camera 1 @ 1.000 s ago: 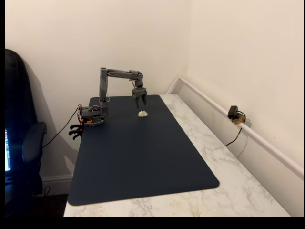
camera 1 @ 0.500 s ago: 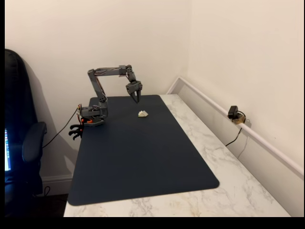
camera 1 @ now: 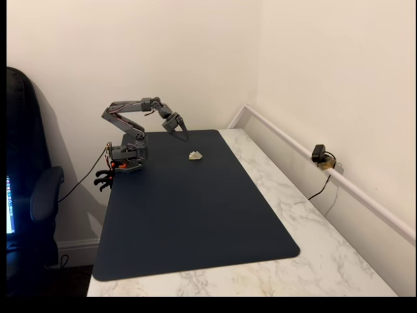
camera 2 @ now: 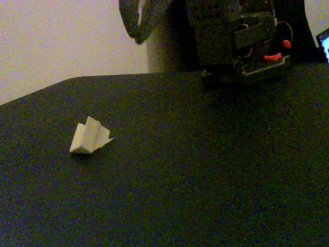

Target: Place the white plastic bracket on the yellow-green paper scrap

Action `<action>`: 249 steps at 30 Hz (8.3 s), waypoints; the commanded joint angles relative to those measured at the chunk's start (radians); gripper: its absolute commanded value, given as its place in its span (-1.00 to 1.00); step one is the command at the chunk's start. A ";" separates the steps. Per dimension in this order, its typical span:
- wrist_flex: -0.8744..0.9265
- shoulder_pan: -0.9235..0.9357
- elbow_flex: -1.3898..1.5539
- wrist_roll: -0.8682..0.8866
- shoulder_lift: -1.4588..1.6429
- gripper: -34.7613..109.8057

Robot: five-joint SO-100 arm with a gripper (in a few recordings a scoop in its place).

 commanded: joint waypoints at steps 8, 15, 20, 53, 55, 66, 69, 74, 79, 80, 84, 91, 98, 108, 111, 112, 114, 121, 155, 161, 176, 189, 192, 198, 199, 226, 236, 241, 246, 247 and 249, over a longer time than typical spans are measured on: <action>-0.034 0.023 0.158 -0.204 0.187 -0.52; -0.015 0.058 0.235 -0.250 0.207 -0.52; 0.008 0.067 0.344 -0.265 0.373 -0.52; 0.215 0.092 0.469 -0.241 0.718 -0.52; 0.215 0.092 0.469 -0.241 0.718 -0.52; 0.215 0.092 0.469 -0.241 0.718 -0.52; 0.215 0.092 0.469 -0.241 0.718 -0.52; 0.215 0.092 0.469 -0.241 0.718 -0.52; 0.215 0.092 0.469 -0.241 0.718 -0.52; 0.215 0.092 0.469 -0.241 0.718 -0.52; 0.215 0.092 0.469 -0.241 0.718 -0.52; 0.215 0.092 0.469 -0.241 0.718 -0.52; 0.215 0.092 0.469 -0.241 0.718 -0.52; 0.215 0.092 0.469 -0.241 0.718 -0.52; 0.215 0.092 0.469 -0.241 0.718 -0.52; 0.215 0.092 0.469 -0.241 0.718 -0.52; 0.215 0.092 0.469 -0.241 0.718 -0.52; 0.215 0.092 0.469 -0.241 0.718 -0.52; 0.215 0.092 0.469 -0.241 0.718 -0.52; 0.215 0.092 0.469 -0.241 0.718 -0.52; 0.215 0.092 0.469 -0.241 0.718 -0.52; 0.215 0.092 0.469 -0.241 0.718 -0.52; 0.215 0.092 0.469 -0.241 0.718 -0.52; 0.215 0.092 0.469 -0.241 0.718 -0.52; 0.215 0.092 0.469 -0.241 0.718 -0.52; 0.215 0.092 0.469 -0.241 0.718 -0.52; 0.215 0.092 0.469 -0.241 0.718 -0.52; 0.215 0.092 0.469 -0.241 0.718 -0.52; 0.215 0.092 0.469 -0.241 0.718 -0.52; 0.215 0.092 0.469 -0.241 0.718 -0.52; 0.215 0.092 0.469 -0.241 0.718 -0.52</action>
